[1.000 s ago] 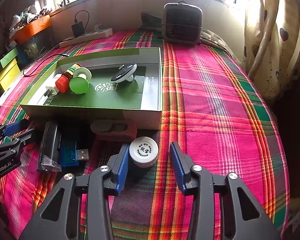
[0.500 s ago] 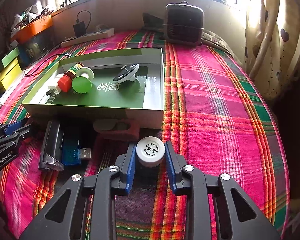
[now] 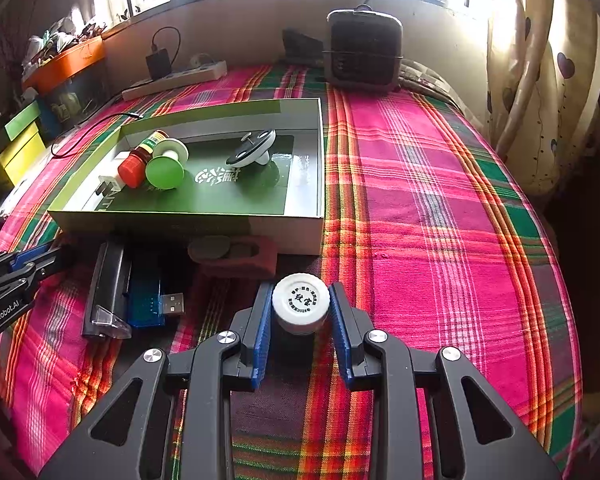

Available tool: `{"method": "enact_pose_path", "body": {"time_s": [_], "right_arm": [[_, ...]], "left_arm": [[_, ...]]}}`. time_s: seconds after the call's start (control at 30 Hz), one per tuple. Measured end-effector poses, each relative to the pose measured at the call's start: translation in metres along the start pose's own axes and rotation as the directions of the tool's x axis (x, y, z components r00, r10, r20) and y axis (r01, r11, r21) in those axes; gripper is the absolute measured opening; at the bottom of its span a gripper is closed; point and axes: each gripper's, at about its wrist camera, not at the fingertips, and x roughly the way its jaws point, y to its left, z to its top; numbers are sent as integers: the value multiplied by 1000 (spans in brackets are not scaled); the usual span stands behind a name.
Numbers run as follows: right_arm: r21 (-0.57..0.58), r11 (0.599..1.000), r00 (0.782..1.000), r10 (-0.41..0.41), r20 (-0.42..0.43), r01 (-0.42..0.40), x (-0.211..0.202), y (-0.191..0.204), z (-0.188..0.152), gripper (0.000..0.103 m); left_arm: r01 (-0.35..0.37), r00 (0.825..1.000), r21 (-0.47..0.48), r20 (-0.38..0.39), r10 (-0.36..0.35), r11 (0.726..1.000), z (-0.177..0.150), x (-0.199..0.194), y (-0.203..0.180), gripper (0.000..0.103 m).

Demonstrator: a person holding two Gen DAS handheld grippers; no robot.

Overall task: Organize rigid objects
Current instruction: 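Close right gripper on the white round jar while left gripper closes on the pink clip, then lift and carry the pink clip and white jar over the tray with both grippers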

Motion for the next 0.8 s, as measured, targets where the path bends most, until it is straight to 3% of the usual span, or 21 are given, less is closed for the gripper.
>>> {"method": "enact_pose_path", "body": {"time_s": [0.5, 0.8], "right_arm": [[2, 998, 991, 69, 115, -69, -31, 8, 7, 29], [-23, 997, 987, 82, 138, -80, -33, 15, 23, 29]], "left_arm": [[34, 996, 13, 83, -35, 999, 10, -30, -3, 22], [71, 993, 12, 96, -72, 997, 28, -34, -5, 22]]}}
